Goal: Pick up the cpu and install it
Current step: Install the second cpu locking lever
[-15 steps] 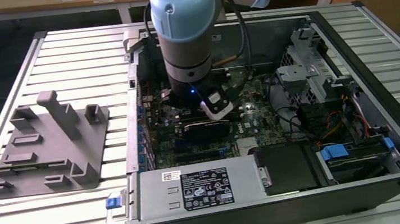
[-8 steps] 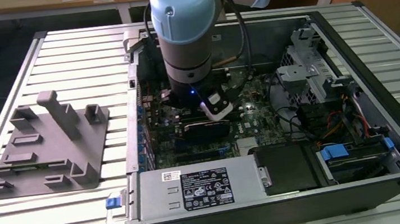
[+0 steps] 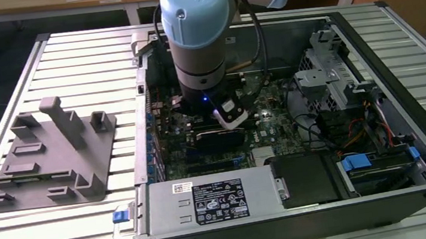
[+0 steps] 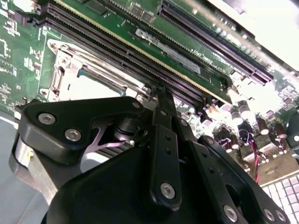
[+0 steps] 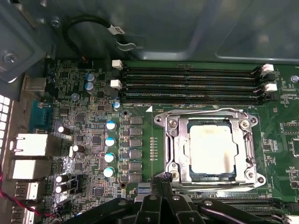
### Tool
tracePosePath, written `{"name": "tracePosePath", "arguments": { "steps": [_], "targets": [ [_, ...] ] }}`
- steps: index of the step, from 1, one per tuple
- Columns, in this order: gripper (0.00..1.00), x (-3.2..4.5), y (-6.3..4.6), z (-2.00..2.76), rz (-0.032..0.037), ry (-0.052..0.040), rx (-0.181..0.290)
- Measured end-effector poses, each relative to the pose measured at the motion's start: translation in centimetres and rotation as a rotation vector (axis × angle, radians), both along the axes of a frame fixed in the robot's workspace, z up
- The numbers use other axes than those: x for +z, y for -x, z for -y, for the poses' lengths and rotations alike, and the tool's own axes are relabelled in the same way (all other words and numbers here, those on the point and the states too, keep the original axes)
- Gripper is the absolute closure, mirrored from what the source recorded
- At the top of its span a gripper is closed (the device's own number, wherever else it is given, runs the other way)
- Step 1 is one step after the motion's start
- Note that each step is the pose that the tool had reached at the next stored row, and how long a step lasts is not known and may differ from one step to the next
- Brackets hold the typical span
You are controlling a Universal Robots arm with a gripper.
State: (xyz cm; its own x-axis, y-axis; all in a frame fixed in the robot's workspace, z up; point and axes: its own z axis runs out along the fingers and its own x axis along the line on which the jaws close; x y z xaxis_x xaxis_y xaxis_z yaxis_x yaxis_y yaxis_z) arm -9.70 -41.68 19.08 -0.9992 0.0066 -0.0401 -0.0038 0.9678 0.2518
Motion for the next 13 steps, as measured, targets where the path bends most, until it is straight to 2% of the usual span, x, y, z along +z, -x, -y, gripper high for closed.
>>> {"name": "tracePosePath", "arguments": {
  "steps": [13],
  "targets": [
    [0.89,-0.23,0.18,-0.04,-0.0006,-0.0008,0.0]
  ]
}}
